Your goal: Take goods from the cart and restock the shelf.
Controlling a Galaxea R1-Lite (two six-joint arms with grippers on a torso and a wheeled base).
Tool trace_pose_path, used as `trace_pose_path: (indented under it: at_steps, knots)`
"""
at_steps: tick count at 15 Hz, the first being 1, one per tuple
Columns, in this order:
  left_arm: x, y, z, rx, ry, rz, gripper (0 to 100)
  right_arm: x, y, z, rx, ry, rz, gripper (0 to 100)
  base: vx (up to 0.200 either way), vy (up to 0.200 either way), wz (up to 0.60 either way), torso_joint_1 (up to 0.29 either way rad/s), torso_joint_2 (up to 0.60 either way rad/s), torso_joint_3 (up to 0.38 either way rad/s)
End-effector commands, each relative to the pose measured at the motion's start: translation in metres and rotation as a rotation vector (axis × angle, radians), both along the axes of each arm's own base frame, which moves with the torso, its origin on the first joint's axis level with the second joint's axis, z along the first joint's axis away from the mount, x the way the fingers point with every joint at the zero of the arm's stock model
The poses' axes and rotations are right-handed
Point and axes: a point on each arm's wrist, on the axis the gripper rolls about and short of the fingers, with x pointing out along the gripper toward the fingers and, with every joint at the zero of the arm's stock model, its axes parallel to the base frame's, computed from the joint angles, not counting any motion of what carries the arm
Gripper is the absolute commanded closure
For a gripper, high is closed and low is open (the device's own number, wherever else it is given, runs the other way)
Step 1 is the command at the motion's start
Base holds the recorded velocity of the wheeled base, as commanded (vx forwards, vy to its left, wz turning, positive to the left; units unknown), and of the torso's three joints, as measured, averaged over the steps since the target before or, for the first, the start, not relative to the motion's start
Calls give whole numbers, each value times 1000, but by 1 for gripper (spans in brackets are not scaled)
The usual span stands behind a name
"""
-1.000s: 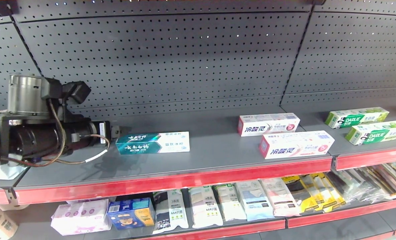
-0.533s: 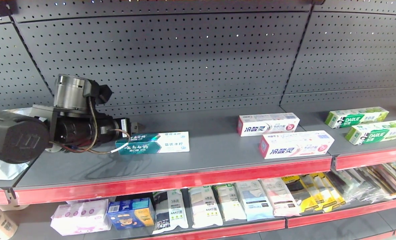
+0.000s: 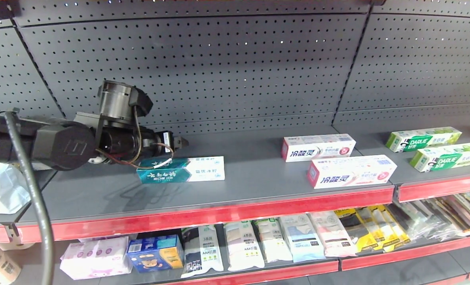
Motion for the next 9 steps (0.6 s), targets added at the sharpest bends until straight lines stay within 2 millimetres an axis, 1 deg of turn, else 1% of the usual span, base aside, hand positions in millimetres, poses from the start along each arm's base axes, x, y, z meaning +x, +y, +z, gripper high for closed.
trace_pose_path:
  at_steps: [1, 2, 3, 5, 7, 9]
  knots:
    - [5, -7, -2, 6, 16, -13, 0, 1, 0, -1, 0, 6, 1, 100, 0, 0, 0, 0, 0, 0]
    - [5, -8, -1, 7, 22, -16, 0, 1, 0, -2, 0, 9, 0, 100, 0, 0, 0, 0, 0, 0]
    - [6, -12, -5, 13, 47, -25, 0, 1, 0, -2, 0, 11, 0, 100, 0, 0, 0, 0, 0, 0]
    - [9, -13, -8, 17, 51, -23, 0, 0, 0, -3, 0, 11, 1, 100, 0, 0, 0, 0, 0, 0]
    - [23, -17, -16, 29, 54, -6, 0, 1, 0, -3, 0, 13, 1, 100, 0, 0, 0, 0, 0, 0]
    - [27, -19, -17, 33, 51, -3, 0, 1, 0, -3, 0, 14, 1, 100, 0, 0, 0, 0, 0, 0]
